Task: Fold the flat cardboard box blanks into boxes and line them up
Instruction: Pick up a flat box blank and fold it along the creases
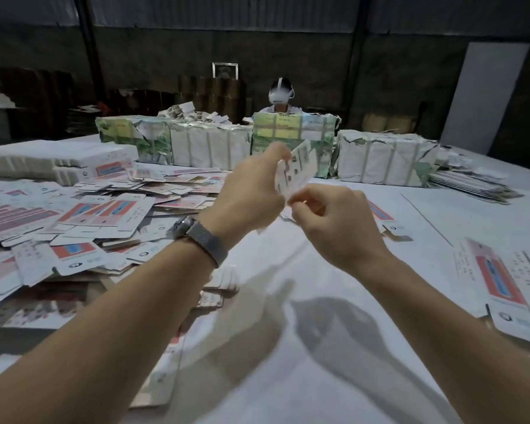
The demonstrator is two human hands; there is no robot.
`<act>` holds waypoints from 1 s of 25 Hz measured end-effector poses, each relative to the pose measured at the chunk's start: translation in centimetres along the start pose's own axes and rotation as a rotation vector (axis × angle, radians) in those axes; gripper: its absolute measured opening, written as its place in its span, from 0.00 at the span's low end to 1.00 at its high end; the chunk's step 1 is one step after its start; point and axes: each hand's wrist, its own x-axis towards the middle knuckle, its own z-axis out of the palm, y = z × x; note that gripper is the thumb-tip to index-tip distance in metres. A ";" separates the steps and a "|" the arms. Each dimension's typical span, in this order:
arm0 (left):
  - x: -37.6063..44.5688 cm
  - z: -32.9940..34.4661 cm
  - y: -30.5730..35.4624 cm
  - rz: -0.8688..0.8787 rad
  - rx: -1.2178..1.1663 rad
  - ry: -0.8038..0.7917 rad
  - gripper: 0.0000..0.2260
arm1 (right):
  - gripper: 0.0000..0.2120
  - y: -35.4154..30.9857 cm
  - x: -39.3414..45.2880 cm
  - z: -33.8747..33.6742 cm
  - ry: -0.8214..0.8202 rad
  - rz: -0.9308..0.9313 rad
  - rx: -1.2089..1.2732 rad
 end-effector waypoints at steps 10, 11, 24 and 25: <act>-6.8 3.6 1.1 -0.446 -1.036 0.018 0.24 | 0.24 1.7 1.2 -0.7 0.329 0.095 0.186; -7.1 3.7 1.0 -0.407 -0.984 -0.042 0.25 | 0.27 1.9 1.5 -1.0 0.328 0.165 0.267; -8.1 3.3 1.9 -0.150 -1.384 -0.419 0.40 | 0.30 0.6 -0.1 -1.6 0.239 0.028 0.181; -7.6 3.1 2.1 -0.123 -1.375 -0.397 0.39 | 0.30 0.5 0.1 -2.1 0.213 0.035 0.074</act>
